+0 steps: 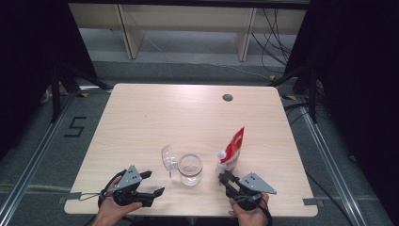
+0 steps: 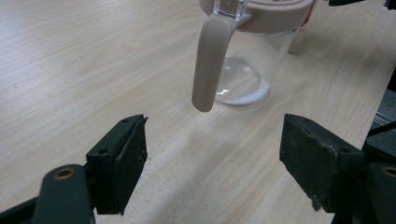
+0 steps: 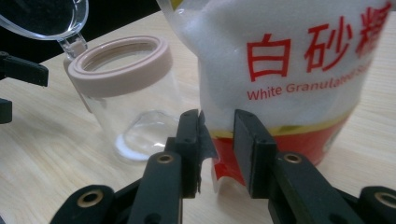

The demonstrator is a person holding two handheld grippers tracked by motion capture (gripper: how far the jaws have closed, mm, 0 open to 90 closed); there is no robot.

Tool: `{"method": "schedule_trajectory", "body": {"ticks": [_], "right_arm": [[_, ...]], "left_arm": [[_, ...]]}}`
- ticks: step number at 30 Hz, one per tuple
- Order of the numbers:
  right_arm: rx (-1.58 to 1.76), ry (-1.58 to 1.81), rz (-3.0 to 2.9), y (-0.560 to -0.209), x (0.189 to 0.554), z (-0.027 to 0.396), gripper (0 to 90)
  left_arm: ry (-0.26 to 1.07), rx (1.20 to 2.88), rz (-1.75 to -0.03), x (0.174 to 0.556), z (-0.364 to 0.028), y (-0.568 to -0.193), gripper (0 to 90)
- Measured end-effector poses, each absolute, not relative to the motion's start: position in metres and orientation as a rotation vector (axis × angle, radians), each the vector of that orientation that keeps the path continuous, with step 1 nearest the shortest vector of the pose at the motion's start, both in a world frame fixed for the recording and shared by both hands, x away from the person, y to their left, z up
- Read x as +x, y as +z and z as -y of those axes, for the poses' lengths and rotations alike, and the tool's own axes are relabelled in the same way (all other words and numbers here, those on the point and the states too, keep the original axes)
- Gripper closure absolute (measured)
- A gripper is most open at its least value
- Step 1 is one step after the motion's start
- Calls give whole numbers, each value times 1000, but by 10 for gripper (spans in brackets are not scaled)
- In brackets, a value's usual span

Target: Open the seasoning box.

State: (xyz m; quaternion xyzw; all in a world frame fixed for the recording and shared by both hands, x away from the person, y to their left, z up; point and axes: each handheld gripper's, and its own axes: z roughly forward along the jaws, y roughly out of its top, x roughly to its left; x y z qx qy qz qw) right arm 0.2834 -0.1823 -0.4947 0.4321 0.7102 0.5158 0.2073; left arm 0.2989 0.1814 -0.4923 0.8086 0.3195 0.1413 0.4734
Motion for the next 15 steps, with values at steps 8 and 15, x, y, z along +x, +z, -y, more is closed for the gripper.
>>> {"method": "schedule_trajectory", "body": {"ticks": [8, 15], "right_arm": [[1161, 1430, -2009, -496, 290, 172, 724], [1132, 1455, -1994, -496, 294, 161, 731]], "left_arm": [[343, 1971, -796, 298, -180, -493, 228], [345, 1972, -793, 298, -180, -493, 227]]}}
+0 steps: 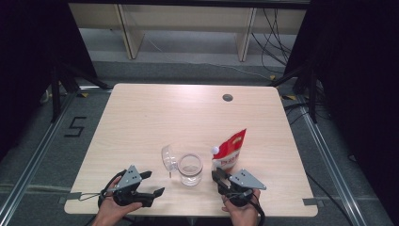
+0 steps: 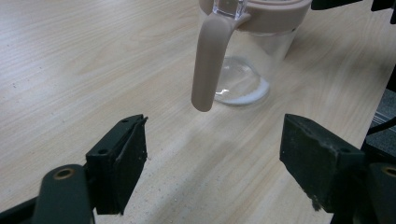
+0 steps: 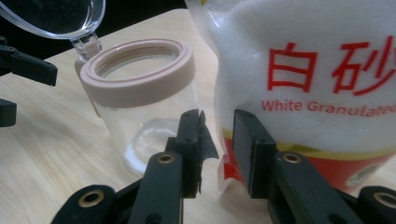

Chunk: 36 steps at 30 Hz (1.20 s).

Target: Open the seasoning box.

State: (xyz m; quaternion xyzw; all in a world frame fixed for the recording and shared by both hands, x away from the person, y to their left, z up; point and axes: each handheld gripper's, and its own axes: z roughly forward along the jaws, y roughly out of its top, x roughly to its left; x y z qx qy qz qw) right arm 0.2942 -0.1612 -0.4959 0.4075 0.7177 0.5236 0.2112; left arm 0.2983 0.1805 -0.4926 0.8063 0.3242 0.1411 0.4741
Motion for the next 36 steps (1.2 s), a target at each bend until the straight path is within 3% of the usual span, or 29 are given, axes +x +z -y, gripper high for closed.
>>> {"method": "schedule_trajectory", "body": {"ticks": [15, 36], "right_arm": [[1061, 1428, -2036, -499, 309, 154, 867], [1042, 1424, -2027, -501, 324, 143, 869]], "left_arm": [[337, 1972, -791, 297, -181, -493, 226], [335, 1966, -798, 296, -181, -493, 226]]}}
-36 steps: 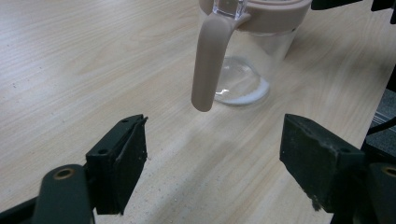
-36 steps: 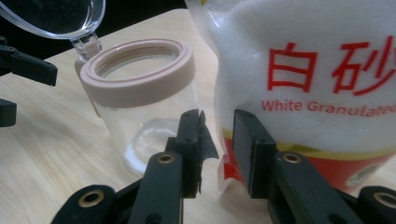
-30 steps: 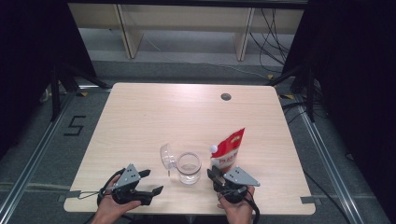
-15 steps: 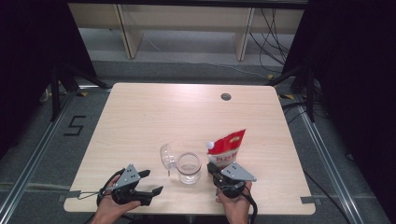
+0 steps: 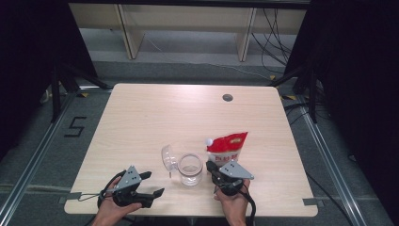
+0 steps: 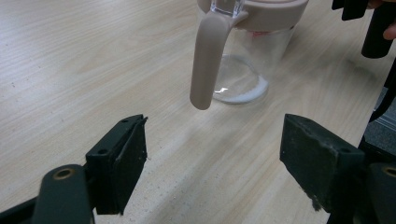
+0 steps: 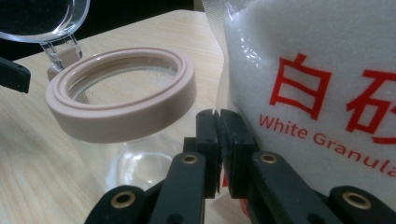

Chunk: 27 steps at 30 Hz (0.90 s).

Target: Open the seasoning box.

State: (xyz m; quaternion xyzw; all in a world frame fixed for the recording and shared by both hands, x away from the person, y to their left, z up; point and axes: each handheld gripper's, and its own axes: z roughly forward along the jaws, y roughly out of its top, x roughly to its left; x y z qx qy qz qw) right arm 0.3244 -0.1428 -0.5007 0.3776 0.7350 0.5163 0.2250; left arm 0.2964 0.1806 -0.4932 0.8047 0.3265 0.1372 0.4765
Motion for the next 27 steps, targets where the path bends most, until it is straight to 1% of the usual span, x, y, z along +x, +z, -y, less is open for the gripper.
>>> {"method": "schedule_trajectory", "body": {"ticks": [4, 8, 12, 14, 15, 17, 20, 23, 24, 25, 26, 27], "right_arm": [[1044, 1421, -2025, -501, 327, 140, 859], [1031, 1414, -2040, -501, 329, 139, 833], [1023, 1415, -2064, -499, 326, 140, 772], [1013, 1440, -2073, -498, 325, 142, 722], [1006, 1430, -2076, -497, 323, 146, 683], [993, 1435, -2096, -496, 319, 153, 679], [1017, 1423, -2077, -494, 314, 163, 623], [1016, 1426, -2049, -491, 311, 178, 616], [1030, 1420, -2049, -489, 310, 185, 620], [1027, 1418, -2040, -488, 309, 191, 611], [1026, 1425, -2034, -488, 308, 196, 585], [1040, 1434, -2018, -488, 307, 200, 581]], "left_arm": [[337, 1973, -784, 297, -181, -494, 226], [333, 1969, -807, 296, -180, -494, 226], [337, 1972, -788, 297, -181, -494, 225], [335, 1970, -789, 297, -181, -494, 225], [336, 1972, -786, 297, -181, -494, 225], [333, 1968, -787, 298, -181, -494, 224], [340, 1975, -793, 297, -181, -494, 223], [341, 1977, -786, 298, -181, -494, 222], [325, 1964, -811, 296, -180, -495, 222], [322, 1963, -812, 296, -180, -495, 222], [321, 1964, -812, 296, -180, -495, 222], [319, 1960, -813, 297, -179, -496, 222]]}}
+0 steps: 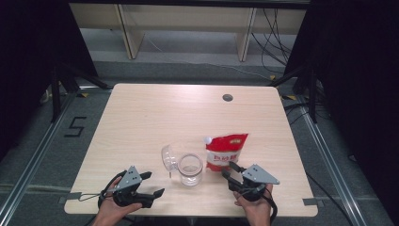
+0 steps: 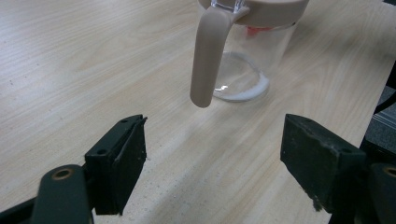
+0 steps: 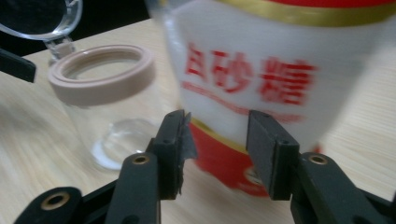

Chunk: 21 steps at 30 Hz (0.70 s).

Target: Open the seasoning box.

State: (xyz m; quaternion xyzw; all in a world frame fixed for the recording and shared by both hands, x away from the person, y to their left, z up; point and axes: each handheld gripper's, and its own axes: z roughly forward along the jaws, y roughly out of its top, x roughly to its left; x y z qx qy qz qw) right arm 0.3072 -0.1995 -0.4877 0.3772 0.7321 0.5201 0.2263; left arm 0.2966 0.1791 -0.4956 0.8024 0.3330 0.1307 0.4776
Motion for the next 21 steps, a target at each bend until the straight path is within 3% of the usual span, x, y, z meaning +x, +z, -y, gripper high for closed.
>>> {"method": "schedule_trajectory", "body": {"ticks": [3, 10, 21], "right_arm": [[1051, 1435, -2009, -485, 304, 213, 542], [1055, 1434, -1924, -481, 307, 237, 356], [912, 1443, -2033, -492, 339, 252, 158]], "left_arm": [[336, 1980, -788, 298, -180, -495, 222], [339, 1986, -794, 298, -180, -495, 221], [327, 1972, -811, 297, -179, -496, 221]]}}
